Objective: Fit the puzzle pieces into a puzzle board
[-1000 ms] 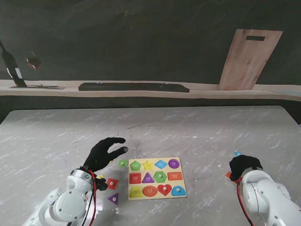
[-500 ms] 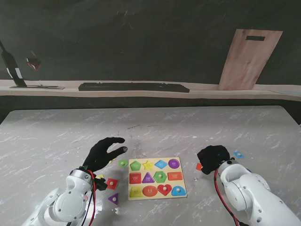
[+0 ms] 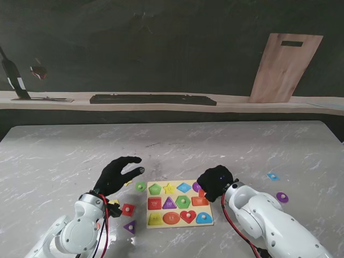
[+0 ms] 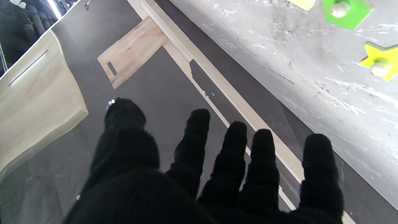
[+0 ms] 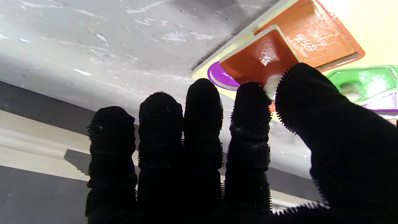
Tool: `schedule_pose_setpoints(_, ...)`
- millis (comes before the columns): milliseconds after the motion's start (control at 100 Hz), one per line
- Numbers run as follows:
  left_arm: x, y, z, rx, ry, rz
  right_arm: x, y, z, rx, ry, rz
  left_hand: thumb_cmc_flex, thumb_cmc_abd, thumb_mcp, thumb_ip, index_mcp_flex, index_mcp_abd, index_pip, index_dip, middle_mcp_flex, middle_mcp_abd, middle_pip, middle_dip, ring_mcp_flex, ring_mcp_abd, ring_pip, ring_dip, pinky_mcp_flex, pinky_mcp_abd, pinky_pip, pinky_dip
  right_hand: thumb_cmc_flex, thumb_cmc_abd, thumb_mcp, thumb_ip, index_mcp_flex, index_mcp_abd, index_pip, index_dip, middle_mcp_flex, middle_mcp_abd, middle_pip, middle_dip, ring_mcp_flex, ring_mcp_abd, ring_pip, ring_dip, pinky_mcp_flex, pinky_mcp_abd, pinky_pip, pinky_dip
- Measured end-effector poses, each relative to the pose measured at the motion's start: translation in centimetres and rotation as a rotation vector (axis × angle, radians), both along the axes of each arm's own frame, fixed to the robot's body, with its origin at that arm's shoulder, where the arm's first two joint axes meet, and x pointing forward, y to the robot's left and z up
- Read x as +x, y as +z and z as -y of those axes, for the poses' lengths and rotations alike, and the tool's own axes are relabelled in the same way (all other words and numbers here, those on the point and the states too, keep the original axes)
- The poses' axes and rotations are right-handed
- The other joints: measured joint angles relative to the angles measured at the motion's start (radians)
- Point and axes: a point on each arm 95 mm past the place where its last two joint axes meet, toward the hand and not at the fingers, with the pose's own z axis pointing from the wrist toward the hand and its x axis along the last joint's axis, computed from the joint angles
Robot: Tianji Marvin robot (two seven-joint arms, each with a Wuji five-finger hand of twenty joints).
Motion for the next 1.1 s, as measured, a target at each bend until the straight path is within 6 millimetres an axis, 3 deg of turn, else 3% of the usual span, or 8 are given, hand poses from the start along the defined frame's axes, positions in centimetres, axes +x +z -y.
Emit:
schedule_pose_setpoints(340, -0.1, 0.1, -0.2, -0.001, 0.003, 0.002, 0.6, -0.8, -1.5, -0.015, 0.043, -0.042, 0.0, 0.0, 0.0, 0.0, 0.0, 0.0, 0.0, 0.0, 0.0, 0.0, 0.0, -0.002, 0.0, 0.0, 0.0, 0.0, 0.0, 0.0, 0.0, 0.0, -0.007, 0.0, 0.0, 0.0, 0.0, -0.012, 0.0, 0.0, 0.0, -0.01, 0.006, 0.0, 0.0, -0.01, 0.0, 0.0, 0.006, 0.0, 0.0, 0.0)
schedule_pose_setpoints(1100, -0.1, 0.0, -0.1, -0.001, 0.001, -0.001, 1.6, -2.3, -1.9, -0.068, 0.106, -0.072, 0.0, 0.0, 0.0, 0.0, 0.0, 0.0, 0.0, 0.0, 0.0, 0.0, 0.0, -0.002, 0.0, 0.0, 0.0, 0.0, 0.0, 0.0, 0.0, 0.0, -0.028, 0.013, 0.01, 0.0, -0.002, -0.027, 0.021, 0.016, -0.001, -0.024, 0.006, 0.0, 0.0, -0.023, -0.001, 0.0, 0.007, -0.023, 0.0, 0.0)
